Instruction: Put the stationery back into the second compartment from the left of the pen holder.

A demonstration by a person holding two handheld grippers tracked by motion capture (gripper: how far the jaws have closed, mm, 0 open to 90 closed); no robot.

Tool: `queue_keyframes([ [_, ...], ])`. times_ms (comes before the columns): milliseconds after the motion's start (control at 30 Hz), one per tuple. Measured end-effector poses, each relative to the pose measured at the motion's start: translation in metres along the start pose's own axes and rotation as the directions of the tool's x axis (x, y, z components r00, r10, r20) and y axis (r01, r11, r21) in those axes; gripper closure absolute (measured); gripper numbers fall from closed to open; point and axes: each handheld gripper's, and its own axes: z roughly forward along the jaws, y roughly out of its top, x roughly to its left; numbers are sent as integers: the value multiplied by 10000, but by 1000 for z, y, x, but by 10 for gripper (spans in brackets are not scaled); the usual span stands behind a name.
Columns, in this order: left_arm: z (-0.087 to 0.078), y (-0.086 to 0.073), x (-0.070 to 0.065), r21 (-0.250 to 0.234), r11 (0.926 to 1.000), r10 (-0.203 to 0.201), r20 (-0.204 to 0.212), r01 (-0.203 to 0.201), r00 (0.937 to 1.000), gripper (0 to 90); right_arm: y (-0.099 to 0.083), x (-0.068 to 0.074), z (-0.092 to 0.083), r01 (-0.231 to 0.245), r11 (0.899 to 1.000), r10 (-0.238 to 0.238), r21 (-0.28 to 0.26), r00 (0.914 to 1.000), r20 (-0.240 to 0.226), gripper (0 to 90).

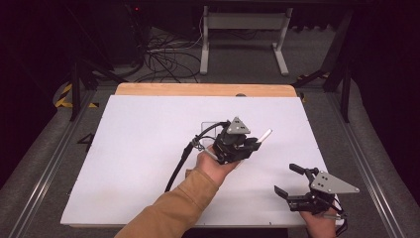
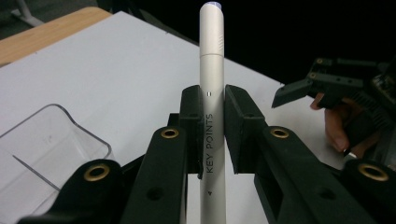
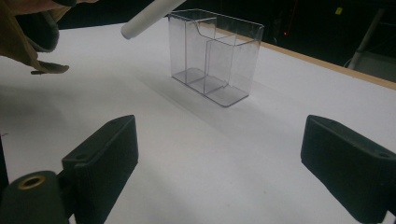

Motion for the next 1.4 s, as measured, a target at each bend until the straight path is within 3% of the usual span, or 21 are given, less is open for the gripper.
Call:
queue_keyframes([
  [267,-6,2,8,-979,9952,82,405,-42,9991,784,0,0,0,-27,10000,27,-33,10000,-34,114],
  [400,-8,2,10,-1454,9890,335,374,-278,9987,784,0,0,0,-18,10000,18,-16,10000,-44,114],
  [533,-10,2,14,-1734,9846,312,389,-240,9988,784,0,0,0,-23,10000,23,-18,10000,-50,114],
  [733,-12,3,20,-2296,9723,542,406,-435,9977,784,-1,0,0,-16,10000,17,0,10000,-69,114],
  [900,-13,2,29,-2702,9621,505,476,-358,9976,783,-1,0,0,0,10000,0,-11,10000,-73,114],
  [1033,-15,1,36,-3100,9489,702,229,-596,9973,784,-1,0,0,-6,10000,6,-2,10000,-64,114],
  [1233,-15,0,47,-3392,9393,571,45,-522,9984,784,0,0,0,10,10000,-10,9,10000,-53,114],
  [1400,-14,0,54,-3496,9354,498,-202,-538,9986,784,0,0,0,16,10000,-16,9,10000,-59,114],
])
